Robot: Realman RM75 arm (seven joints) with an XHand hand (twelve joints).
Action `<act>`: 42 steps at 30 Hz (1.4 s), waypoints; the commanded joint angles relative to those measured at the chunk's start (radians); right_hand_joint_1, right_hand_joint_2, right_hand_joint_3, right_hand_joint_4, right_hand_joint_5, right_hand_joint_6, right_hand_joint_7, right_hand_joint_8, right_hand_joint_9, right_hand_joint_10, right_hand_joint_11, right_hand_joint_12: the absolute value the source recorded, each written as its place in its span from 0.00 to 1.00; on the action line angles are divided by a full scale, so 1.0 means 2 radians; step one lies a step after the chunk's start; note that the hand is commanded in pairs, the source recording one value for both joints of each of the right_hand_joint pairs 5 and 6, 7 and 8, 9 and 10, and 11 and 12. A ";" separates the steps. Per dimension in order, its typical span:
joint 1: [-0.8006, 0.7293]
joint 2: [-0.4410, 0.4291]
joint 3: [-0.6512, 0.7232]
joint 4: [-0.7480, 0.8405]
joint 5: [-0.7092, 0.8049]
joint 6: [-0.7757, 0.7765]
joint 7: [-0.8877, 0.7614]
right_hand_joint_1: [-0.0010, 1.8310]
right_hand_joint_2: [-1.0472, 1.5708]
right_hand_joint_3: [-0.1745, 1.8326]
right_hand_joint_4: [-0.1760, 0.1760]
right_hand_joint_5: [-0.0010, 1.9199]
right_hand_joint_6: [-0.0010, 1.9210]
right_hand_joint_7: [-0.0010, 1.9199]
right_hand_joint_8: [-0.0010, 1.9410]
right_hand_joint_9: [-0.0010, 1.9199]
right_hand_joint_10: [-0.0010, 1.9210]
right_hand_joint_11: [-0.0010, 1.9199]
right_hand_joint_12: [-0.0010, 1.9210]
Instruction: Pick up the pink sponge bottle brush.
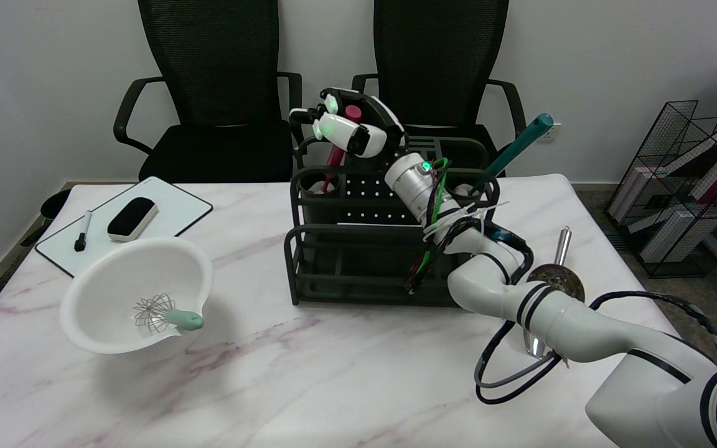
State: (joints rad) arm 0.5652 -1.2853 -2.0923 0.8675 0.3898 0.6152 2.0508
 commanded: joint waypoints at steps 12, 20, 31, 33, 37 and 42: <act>-0.005 0.000 -0.001 0.016 0.001 0.002 0.004 0.70 0.50 0.70 0.50 0.89 0.89 0.91 0.90 0.84 0.84 0.74 0.74; -0.007 0.000 -0.001 0.024 0.001 -0.003 0.005 0.72 0.73 0.53 0.50 0.95 0.95 0.96 0.95 0.87 0.87 0.78 0.78; -0.004 -0.002 0.002 0.054 0.001 -0.039 0.000 0.67 0.94 0.34 0.50 1.00 1.00 1.00 0.99 0.94 0.94 0.84 0.84; -0.005 -0.001 0.002 0.058 0.000 -0.040 0.000 0.67 0.95 0.33 0.50 1.00 1.00 1.00 0.99 0.95 0.95 0.85 0.85; -0.004 0.003 0.001 0.063 -0.004 -0.053 0.000 0.65 0.98 0.31 0.50 1.00 1.00 1.00 0.99 0.98 0.98 0.90 0.89; -0.006 0.003 0.002 0.066 -0.004 -0.057 -0.001 0.63 0.99 0.30 0.50 1.00 1.00 1.00 0.99 0.99 0.99 0.91 0.91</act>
State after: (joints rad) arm 0.5559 -1.2857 -2.0917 0.9562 0.3885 0.5586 2.0549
